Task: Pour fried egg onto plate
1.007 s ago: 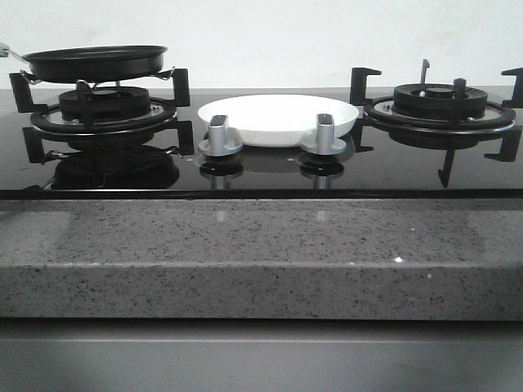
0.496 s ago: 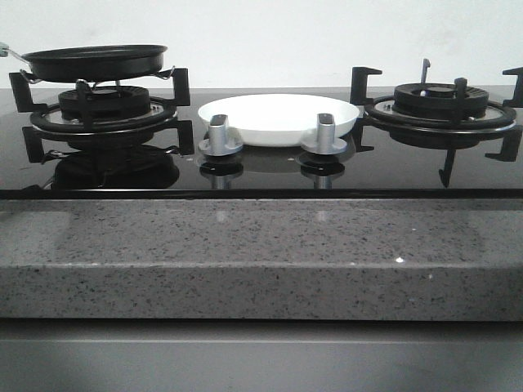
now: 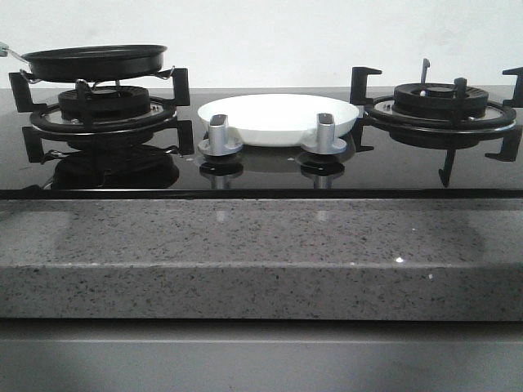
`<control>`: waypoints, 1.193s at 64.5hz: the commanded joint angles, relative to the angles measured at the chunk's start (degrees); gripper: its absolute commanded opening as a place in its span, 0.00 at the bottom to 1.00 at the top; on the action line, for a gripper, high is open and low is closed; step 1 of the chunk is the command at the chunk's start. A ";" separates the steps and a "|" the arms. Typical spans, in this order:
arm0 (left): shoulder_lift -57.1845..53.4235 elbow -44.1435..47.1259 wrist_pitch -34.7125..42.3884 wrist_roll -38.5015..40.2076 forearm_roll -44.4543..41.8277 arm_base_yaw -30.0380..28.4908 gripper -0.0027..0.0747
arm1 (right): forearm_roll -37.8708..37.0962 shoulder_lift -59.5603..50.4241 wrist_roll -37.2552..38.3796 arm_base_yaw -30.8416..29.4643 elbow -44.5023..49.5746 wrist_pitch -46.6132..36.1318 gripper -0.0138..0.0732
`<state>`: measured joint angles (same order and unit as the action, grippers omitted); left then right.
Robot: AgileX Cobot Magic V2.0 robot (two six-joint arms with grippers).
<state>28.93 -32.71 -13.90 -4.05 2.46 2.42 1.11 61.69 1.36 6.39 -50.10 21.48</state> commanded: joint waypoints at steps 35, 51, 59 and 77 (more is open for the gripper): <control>0.59 -2.04 4.87 0.63 0.07 0.58 0.57 | 0.26 31.44 -4.01 6.13 -35.68 12.52 0.55; 0.59 -2.04 4.87 0.63 0.07 0.58 0.52 | 6.39 40.94 -11.87 6.13 -50.52 26.21 0.55; 0.59 -2.04 4.87 0.63 0.07 0.58 0.49 | 10.99 46.26 -16.22 6.13 -58.01 32.39 0.55; 0.59 -2.04 4.87 0.63 0.07 0.58 0.48 | 11.29 55.98 -16.98 6.06 -73.05 42.24 0.55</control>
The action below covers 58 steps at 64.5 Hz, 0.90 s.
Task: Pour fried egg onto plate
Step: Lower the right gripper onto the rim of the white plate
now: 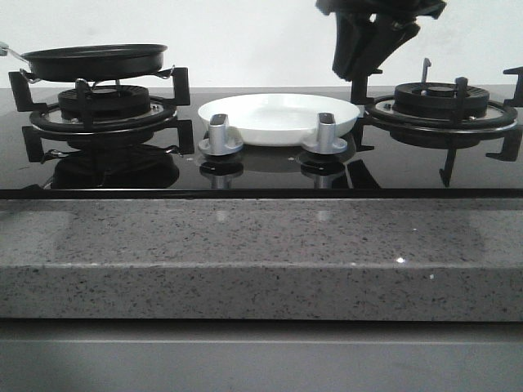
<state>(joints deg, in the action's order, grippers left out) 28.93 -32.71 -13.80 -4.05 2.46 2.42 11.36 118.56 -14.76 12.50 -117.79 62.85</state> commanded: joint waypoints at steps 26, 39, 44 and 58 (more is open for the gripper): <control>0.59 -2.04 4.77 0.63 0.07 0.58 0.46 | 2.40 6.36 -0.87 -0.06 -12.38 6.26 0.55; 0.59 -2.04 4.77 0.63 0.07 0.58 0.46 | 2.40 6.43 -0.87 -0.06 -12.38 6.39 0.52; 0.59 -2.04 4.77 0.63 0.07 0.58 0.46 | 2.44 6.65 -0.87 -0.06 -12.38 6.61 0.47; 0.59 -2.04 4.77 0.63 0.07 0.58 0.45 | 3.73 7.14 -0.87 -0.06 -12.38 7.13 0.43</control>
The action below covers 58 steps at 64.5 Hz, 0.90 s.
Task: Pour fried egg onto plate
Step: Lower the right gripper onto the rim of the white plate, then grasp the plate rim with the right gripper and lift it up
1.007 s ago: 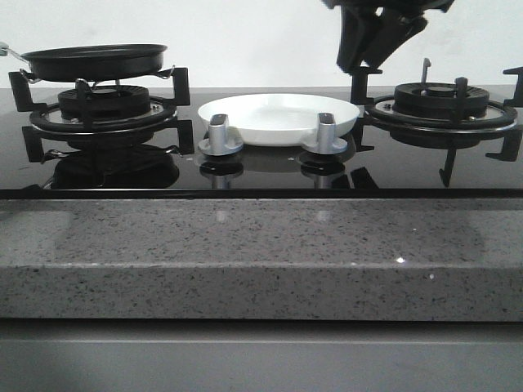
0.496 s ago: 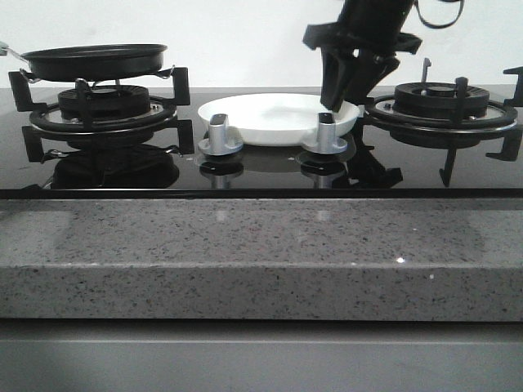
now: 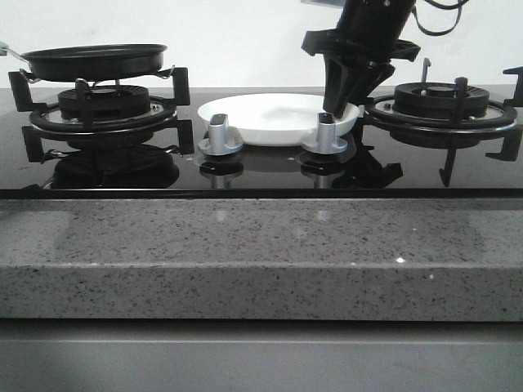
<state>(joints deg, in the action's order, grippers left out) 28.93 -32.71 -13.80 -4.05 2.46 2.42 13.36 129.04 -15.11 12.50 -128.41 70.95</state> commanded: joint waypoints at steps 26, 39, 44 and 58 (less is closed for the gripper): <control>0.59 -2.04 4.77 0.63 0.07 0.58 0.45 | 1.81 -3.40 -0.52 -0.17 -2.11 -0.31 0.09; 0.59 -2.04 4.77 0.63 0.07 0.58 0.45 | 1.81 -3.40 -0.35 -0.29 -3.31 0.22 0.09; 0.59 -2.04 4.77 0.63 0.07 0.58 0.45 | 2.00 -3.46 0.24 -0.61 -4.66 1.18 0.09; 0.59 -2.04 4.77 0.63 0.07 0.58 0.45 | 4.02 -3.85 4.77 -2.10 -9.88 3.90 0.09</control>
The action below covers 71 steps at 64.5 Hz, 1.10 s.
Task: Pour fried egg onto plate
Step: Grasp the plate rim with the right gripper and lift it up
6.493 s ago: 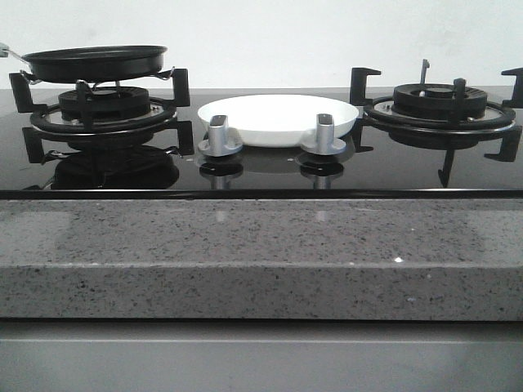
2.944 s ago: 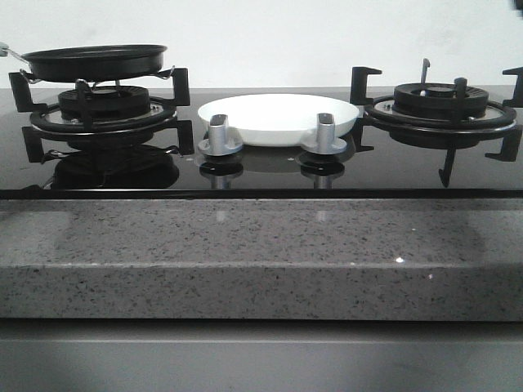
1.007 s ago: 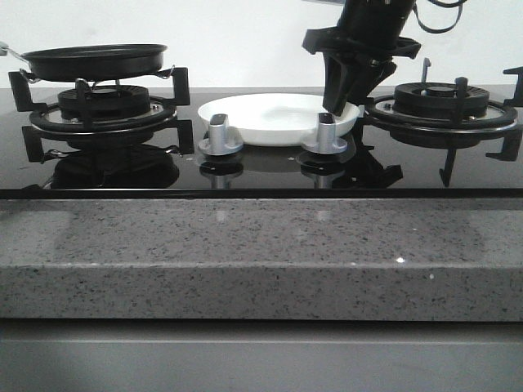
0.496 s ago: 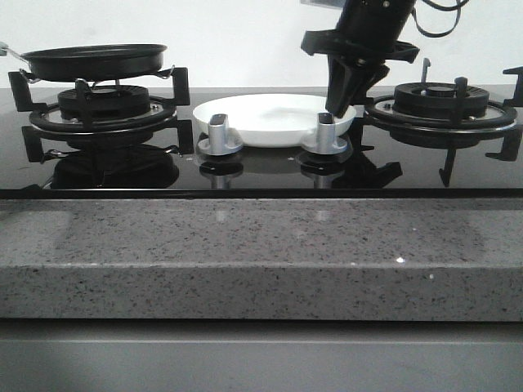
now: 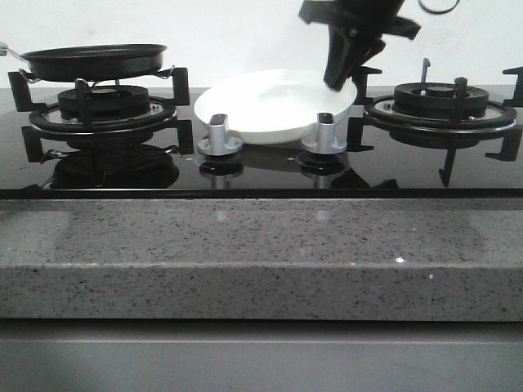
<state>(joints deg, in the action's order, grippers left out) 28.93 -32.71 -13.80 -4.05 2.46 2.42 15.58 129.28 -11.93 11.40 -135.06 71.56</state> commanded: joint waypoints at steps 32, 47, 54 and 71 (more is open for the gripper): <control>0.59 -2.04 4.77 0.63 0.07 0.58 0.45 | 10.83 -8.67 0.21 -1.90 -1.07 4.85 0.09; 0.59 -2.04 4.77 0.63 0.07 0.58 0.45 | 15.28 -15.30 -4.75 -0.58 10.65 1.52 0.09; 0.59 -2.04 4.77 0.63 0.07 0.58 0.45 | 15.22 -19.71 -5.98 0.26 18.99 -3.70 0.09; 0.59 -2.04 4.77 0.63 0.07 0.58 0.45 | 15.28 -30.12 -8.13 2.73 40.26 -18.21 0.09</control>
<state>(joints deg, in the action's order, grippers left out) 28.93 -32.71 -13.80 -4.05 2.46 2.42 28.18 105.44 -18.73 13.65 -99.14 59.94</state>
